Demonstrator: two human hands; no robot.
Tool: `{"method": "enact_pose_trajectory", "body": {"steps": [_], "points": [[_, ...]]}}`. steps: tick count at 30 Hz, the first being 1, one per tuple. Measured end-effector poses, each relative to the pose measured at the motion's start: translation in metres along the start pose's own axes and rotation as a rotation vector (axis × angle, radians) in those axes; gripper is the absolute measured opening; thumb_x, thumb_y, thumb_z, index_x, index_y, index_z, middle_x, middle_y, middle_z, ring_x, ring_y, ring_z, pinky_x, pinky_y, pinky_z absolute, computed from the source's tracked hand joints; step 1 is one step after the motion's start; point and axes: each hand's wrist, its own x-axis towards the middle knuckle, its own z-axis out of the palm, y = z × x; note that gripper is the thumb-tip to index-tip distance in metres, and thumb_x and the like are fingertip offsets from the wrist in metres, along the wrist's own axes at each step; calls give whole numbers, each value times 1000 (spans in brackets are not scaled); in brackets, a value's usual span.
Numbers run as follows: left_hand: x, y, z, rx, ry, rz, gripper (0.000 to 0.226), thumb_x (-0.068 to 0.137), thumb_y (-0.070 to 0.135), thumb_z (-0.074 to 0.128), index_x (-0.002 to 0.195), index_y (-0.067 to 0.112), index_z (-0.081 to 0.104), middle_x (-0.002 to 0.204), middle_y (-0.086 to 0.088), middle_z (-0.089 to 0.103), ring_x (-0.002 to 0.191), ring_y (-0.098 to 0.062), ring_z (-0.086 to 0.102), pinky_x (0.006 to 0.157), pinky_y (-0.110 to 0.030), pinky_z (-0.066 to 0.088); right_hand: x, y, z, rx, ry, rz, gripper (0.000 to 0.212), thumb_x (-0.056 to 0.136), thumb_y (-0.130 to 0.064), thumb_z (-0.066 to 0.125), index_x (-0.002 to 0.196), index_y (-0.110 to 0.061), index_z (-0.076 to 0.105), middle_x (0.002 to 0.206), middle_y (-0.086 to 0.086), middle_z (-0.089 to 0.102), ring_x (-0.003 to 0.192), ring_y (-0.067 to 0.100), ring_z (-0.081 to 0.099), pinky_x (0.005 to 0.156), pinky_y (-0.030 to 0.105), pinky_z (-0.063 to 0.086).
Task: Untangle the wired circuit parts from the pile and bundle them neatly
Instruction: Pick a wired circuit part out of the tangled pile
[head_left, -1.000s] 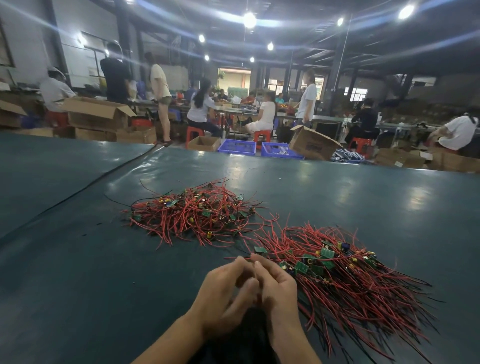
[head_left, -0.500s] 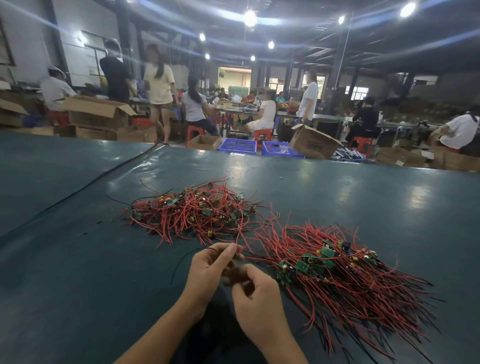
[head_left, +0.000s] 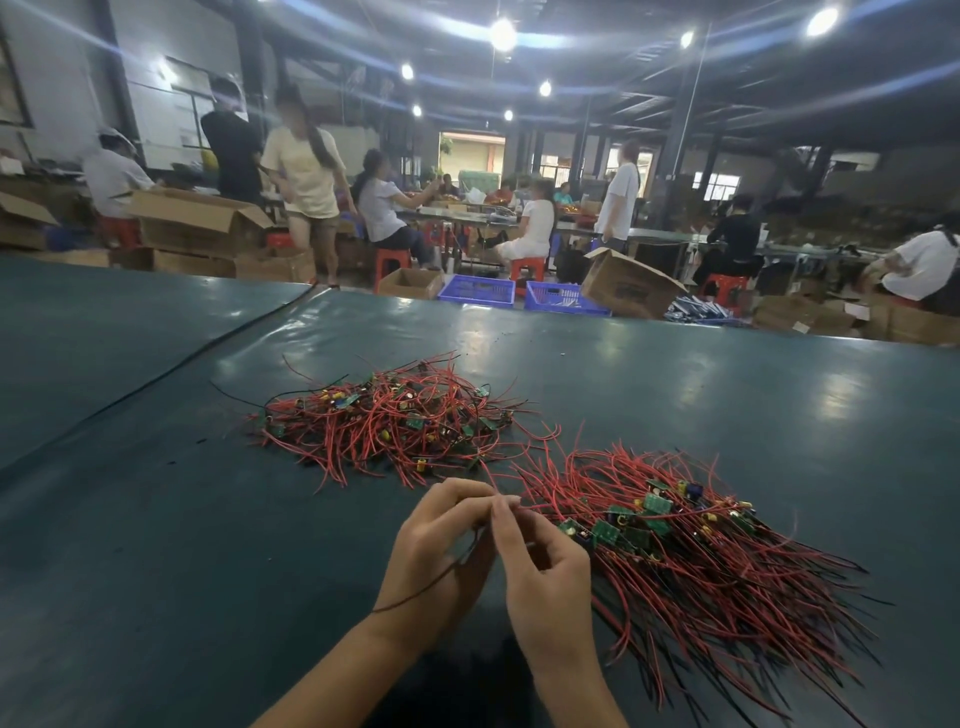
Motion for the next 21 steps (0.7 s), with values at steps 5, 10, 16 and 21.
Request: {"method": "enact_pose_trajectory", "body": {"steps": [5, 10, 16, 21], "points": [[-1, 3, -2, 38, 27, -21, 42, 79, 6, 75, 116, 20, 62, 98, 15, 64, 85, -1, 60, 74, -9, 42, 2, -2, -2, 67, 56, 146, 24, 82, -43, 63, 77, -26, 80, 64, -4, 69, 53, -1, 58, 55, 14, 43], [-2, 4, 0, -40, 70, -53, 34, 77, 7, 74, 108, 16, 61, 98, 10, 66, 79, -7, 61, 69, -17, 45, 6, -1, -6, 209, 145, 266, 15, 81, -27, 72, 70, -19, 78, 54, -4, 59, 43, 4, 47, 43, 19, 40], [3, 4, -4, -260, 60, -540, 53, 78, 57, 61, 68, 5, 54, 61, 1, 51, 56, -11, 46, 56, -26, 39, 7, 1, -8, 241, 194, 187, 13, 73, -32, 76, 70, -19, 77, 62, -1, 63, 47, 5, 48, 44, 19, 42], [5, 8, 1, -625, -131, -901, 49, 82, 57, 51, 75, 14, 76, 67, -7, 69, 55, -13, 62, 53, -19, 47, 4, 1, -5, 164, 94, 98, 13, 77, -31, 72, 74, -21, 79, 73, 7, 74, 67, 19, 70, 65, 25, 58]]}}
